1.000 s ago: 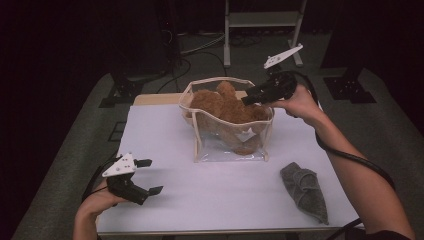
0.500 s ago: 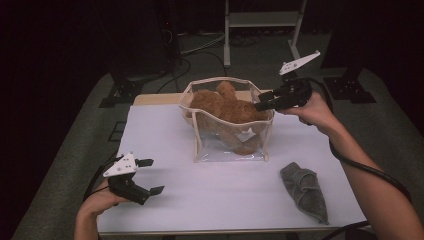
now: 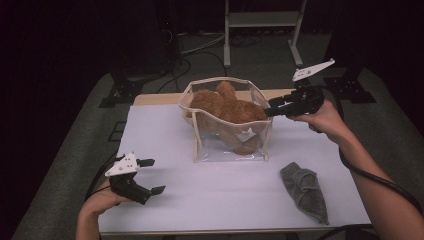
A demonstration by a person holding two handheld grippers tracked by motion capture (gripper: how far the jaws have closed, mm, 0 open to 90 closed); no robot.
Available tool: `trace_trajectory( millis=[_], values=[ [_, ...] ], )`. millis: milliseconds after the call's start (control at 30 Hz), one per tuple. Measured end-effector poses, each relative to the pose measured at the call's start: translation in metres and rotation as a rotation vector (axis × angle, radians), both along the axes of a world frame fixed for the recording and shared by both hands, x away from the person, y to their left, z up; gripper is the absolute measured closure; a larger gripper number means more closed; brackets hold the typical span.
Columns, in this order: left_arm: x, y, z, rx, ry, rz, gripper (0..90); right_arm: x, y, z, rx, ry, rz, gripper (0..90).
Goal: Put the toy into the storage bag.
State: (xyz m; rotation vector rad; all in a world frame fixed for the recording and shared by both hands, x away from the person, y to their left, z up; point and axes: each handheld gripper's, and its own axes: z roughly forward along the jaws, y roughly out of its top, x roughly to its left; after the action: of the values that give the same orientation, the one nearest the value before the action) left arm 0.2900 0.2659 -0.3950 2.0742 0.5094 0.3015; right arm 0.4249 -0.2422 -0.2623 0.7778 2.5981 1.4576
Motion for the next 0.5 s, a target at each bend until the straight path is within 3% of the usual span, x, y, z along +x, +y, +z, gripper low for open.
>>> trace_trajectory(
  millis=[500],
  values=[
    [0.001, -0.004, -0.001, 0.002, 0.002, -0.006, 3.1, -0.017, -0.023, -0.023, 0.02, 0.037, -0.028, 44.8]
  ],
)
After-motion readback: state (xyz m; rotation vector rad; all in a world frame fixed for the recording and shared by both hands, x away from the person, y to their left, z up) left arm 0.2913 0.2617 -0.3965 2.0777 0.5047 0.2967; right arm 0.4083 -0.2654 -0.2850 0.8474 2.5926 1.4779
